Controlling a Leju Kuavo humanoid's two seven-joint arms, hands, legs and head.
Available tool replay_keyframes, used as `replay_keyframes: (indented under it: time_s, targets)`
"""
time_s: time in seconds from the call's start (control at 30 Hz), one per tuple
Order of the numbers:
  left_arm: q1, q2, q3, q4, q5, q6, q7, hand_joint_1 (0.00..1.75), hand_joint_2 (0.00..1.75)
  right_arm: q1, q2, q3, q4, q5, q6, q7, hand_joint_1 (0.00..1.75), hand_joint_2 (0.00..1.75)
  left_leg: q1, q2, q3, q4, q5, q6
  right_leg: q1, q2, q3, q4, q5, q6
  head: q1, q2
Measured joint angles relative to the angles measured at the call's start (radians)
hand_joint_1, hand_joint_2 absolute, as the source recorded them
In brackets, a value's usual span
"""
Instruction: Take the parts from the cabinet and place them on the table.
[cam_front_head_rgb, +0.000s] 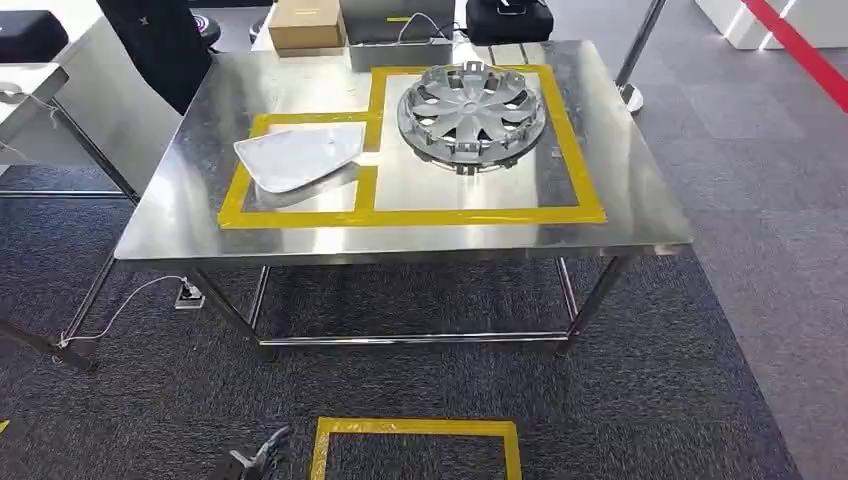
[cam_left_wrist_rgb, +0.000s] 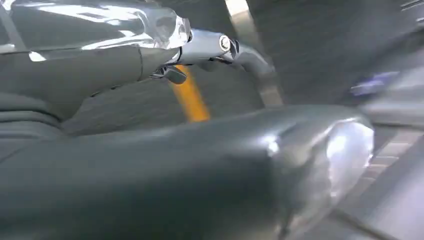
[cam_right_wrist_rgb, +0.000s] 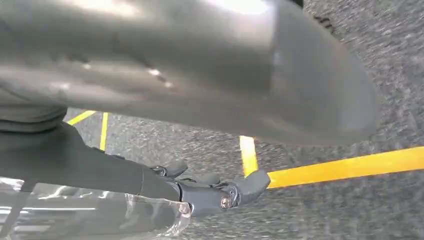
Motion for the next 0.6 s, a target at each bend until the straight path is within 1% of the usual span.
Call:
replay_keyframes:
  time_s: [0.03, 0.07, 0.1, 0.13, 0.17, 0.2, 0.23, 0.27, 0.3, 0.33, 0.37, 0.4, 0.43, 0.47, 0.5, 0.53, 0.57, 0.6]
  targets:
    - [-0.010, 0.003, -0.002, 0.062, -0.005, 0.016, 0.012, 0.00, 0.00, 0.000, 0.001, 0.000, 0.000, -0.001, 0.000, -0.001, 0.00, 0.00, 0.004, 0.000, -0.018, 0.075, -0.060, -0.005, 0.001, 0.000, -0.014, 0.002, 0.011, 0.000, 0.000, 0.000]
    - [-0.018, 0.006, -0.002, 0.122, -0.005, 0.027, 0.041, 0.00, 0.00, 0.002, 0.002, 0.000, 0.000, -0.003, 0.000, -0.003, 0.00, 0.00, 0.006, -0.001, -0.038, 0.157, -0.104, -0.008, 0.001, 0.000, -0.030, 0.005, 0.023, -0.001, -0.001, 0.000]
    - [-0.023, 0.008, -0.002, 0.160, -0.005, 0.032, 0.066, 0.00, 0.00, 0.004, 0.002, 0.000, 0.000, -0.003, 0.000, -0.003, 0.00, 0.00, 0.008, -0.001, -0.047, 0.213, -0.114, -0.010, 0.001, 0.000, -0.045, 0.008, 0.032, 0.000, 0.000, 0.000]
    - [-0.023, 0.012, -0.002, 0.196, -0.004, 0.036, 0.079, 0.00, 0.00, 0.006, 0.002, 0.000, 0.000, -0.003, 0.000, -0.003, 0.00, 0.00, 0.011, -0.001, -0.039, 0.232, -0.096, -0.012, 0.001, -0.001, -0.062, 0.012, 0.040, 0.002, 0.000, 0.000]
    - [-0.024, 0.015, -0.002, 0.222, -0.003, 0.038, 0.084, 0.00, 0.00, 0.008, 0.003, 0.000, 0.000, -0.003, 0.000, -0.004, 0.00, 0.00, 0.013, -0.001, -0.012, 0.210, -0.061, -0.011, 0.001, -0.001, -0.077, 0.017, 0.048, 0.005, -0.001, 0.000]
    - [-0.027, 0.018, -0.002, 0.246, -0.003, 0.040, 0.087, 0.00, 0.00, 0.009, 0.003, 0.000, 0.000, -0.003, 0.000, -0.004, 0.00, 0.00, 0.015, -0.001, 0.033, 0.154, -0.026, -0.011, 0.001, -0.001, -0.090, 0.022, 0.055, 0.008, 0.000, 0.000]
    - [-0.032, 0.019, -0.002, 0.265, -0.003, 0.040, 0.098, 0.00, 0.00, 0.009, 0.005, 0.000, 0.000, -0.001, 0.000, -0.004, 0.00, 0.00, 0.016, 0.000, 0.101, 0.060, 0.001, -0.009, 0.000, -0.001, -0.101, 0.026, 0.062, 0.013, -0.001, 0.000]
    - [-0.037, 0.021, -0.002, 0.280, -0.002, 0.040, 0.113, 0.00, 0.00, 0.009, 0.006, 0.000, 0.000, 0.001, 0.000, -0.004, 0.00, 0.00, 0.016, -0.001, 0.167, -0.034, -0.008, -0.007, 0.000, -0.002, -0.107, 0.029, 0.068, 0.018, -0.001, 0.000]
    - [-0.042, 0.024, 0.000, 0.291, 0.002, 0.040, 0.139, 0.00, 0.00, 0.008, 0.007, 0.000, 0.000, 0.003, 0.000, -0.005, 0.00, 0.00, 0.011, -0.003, 0.202, -0.096, -0.027, -0.005, 0.005, -0.004, -0.112, 0.031, 0.074, 0.024, 0.000, 0.000]
    - [-0.042, 0.026, 0.004, 0.308, 0.008, 0.041, 0.170, 0.00, 0.00, 0.008, 0.008, 0.000, 0.000, 0.006, 0.001, -0.005, 0.00, 0.00, 0.010, -0.004, 0.204, -0.108, -0.033, 0.000, 0.004, -0.006, -0.113, 0.029, 0.084, 0.031, 0.002, 0.000]
    - [-0.042, 0.028, 0.010, 0.321, 0.017, 0.040, 0.194, 0.00, 0.00, 0.008, 0.008, 0.000, 0.000, 0.010, 0.002, -0.005, 0.00, 0.00, 0.007, -0.004, 0.200, -0.107, -0.032, 0.001, 0.003, -0.007, -0.116, 0.027, 0.092, 0.036, 0.000, 0.000]
    - [-0.040, 0.032, 0.018, 0.335, 0.026, 0.040, 0.219, 0.00, 0.00, 0.008, 0.009, 0.000, 0.000, 0.013, 0.003, -0.006, 0.00, 0.00, 0.006, -0.004, 0.194, -0.105, -0.030, 0.005, 0.001, -0.007, -0.119, 0.027, 0.099, 0.043, 0.000, 0.000]
    - [-0.034, 0.035, 0.027, 0.346, 0.036, 0.037, 0.238, 0.00, 0.00, 0.010, 0.009, 0.000, 0.000, 0.017, 0.003, -0.006, 0.00, 0.00, 0.011, 0.000, 0.181, -0.112, -0.017, 0.022, 0.002, -0.005, -0.123, 0.028, 0.100, 0.050, 0.000, 0.000]
    - [-0.031, 0.036, 0.035, 0.354, 0.043, 0.036, 0.250, 0.00, 0.00, 0.010, 0.010, 0.000, 0.000, 0.021, 0.005, -0.006, 0.00, 0.00, 0.013, 0.004, 0.177, -0.112, -0.009, 0.033, 0.000, -0.002, -0.132, 0.046, 0.067, 0.054, 0.001, 0.000]
    - [-0.028, 0.039, 0.044, 0.359, 0.047, 0.036, 0.257, 0.00, 0.00, 0.011, 0.011, 0.001, 0.000, 0.023, 0.008, -0.006, 0.00, 0.00, 0.013, 0.005, 0.165, -0.111, 0.000, 0.045, -0.001, -0.001, -0.149, 0.099, 0.004, 0.058, 0.009, 0.000]
    - [-0.026, 0.042, 0.049, 0.364, 0.050, 0.035, 0.261, 0.00, 0.00, 0.010, 0.011, 0.002, 0.000, 0.024, 0.010, -0.006, 0.00, 0.00, 0.011, 0.005, 0.153, -0.111, 0.009, 0.046, -0.001, 0.000, -0.170, 0.173, -0.055, 0.061, 0.008, 0.000]
    - [-0.026, 0.044, 0.053, 0.369, 0.053, 0.032, 0.268, 0.00, 0.00, 0.009, 0.011, 0.004, 0.000, 0.026, 0.011, -0.006, 0.00, 0.00, 0.009, 0.005, 0.142, -0.110, 0.019, 0.048, 0.000, 0.000, -0.190, 0.252, -0.102, 0.063, 0.008, 0.000]
    - [-0.026, 0.046, 0.060, 0.373, 0.054, 0.025, 0.277, 0.00, 0.00, 0.009, 0.010, 0.007, 0.000, 0.030, 0.015, -0.006, 0.00, 0.00, 0.007, 0.004, 0.128, -0.109, 0.029, 0.048, 0.000, 0.001, -0.201, 0.320, -0.126, 0.064, 0.008, 0.000]
